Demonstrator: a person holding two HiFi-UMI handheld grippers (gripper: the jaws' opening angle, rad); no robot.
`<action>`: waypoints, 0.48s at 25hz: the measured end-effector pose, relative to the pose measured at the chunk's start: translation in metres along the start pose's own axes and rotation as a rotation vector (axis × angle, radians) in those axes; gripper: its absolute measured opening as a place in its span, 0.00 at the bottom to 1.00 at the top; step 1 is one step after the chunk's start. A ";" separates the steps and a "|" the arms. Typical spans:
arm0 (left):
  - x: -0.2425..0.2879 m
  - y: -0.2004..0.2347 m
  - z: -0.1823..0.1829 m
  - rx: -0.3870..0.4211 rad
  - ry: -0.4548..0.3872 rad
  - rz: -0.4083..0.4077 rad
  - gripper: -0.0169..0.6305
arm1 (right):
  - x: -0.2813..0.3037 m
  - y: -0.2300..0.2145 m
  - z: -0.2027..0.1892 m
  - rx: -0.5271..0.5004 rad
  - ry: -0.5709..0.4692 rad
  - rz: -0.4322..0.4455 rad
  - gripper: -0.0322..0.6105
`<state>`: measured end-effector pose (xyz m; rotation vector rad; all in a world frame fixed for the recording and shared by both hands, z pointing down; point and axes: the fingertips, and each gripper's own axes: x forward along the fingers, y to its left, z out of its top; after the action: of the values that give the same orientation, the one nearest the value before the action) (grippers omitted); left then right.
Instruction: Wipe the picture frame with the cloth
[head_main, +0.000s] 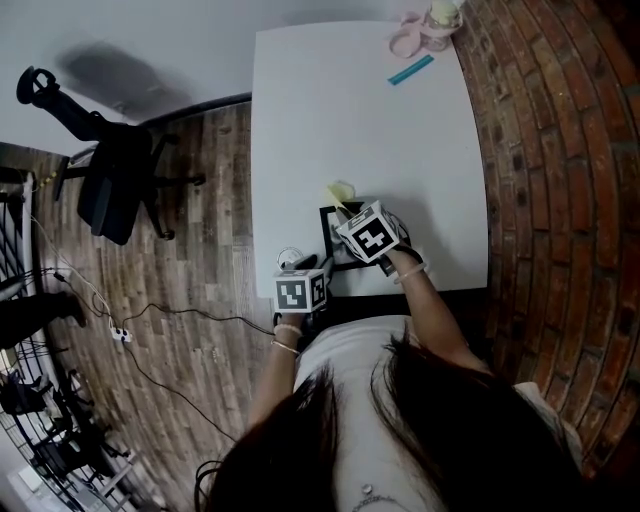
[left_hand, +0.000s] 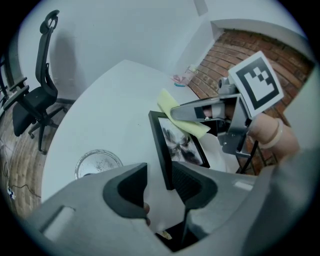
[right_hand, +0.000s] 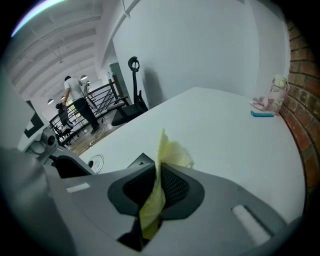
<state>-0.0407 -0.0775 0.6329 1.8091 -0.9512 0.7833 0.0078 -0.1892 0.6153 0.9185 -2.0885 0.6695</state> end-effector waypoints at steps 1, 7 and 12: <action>0.000 0.000 0.000 0.001 -0.001 0.000 0.27 | -0.001 -0.001 -0.001 0.002 0.003 -0.002 0.11; -0.001 0.000 -0.001 0.005 0.001 -0.006 0.27 | -0.006 -0.004 -0.005 0.014 0.024 -0.021 0.11; -0.001 0.000 0.000 0.004 0.002 -0.006 0.27 | -0.009 -0.011 -0.008 0.027 0.021 -0.039 0.11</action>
<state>-0.0418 -0.0770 0.6321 1.8131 -0.9427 0.7835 0.0241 -0.1871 0.6140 0.9612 -2.0425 0.6850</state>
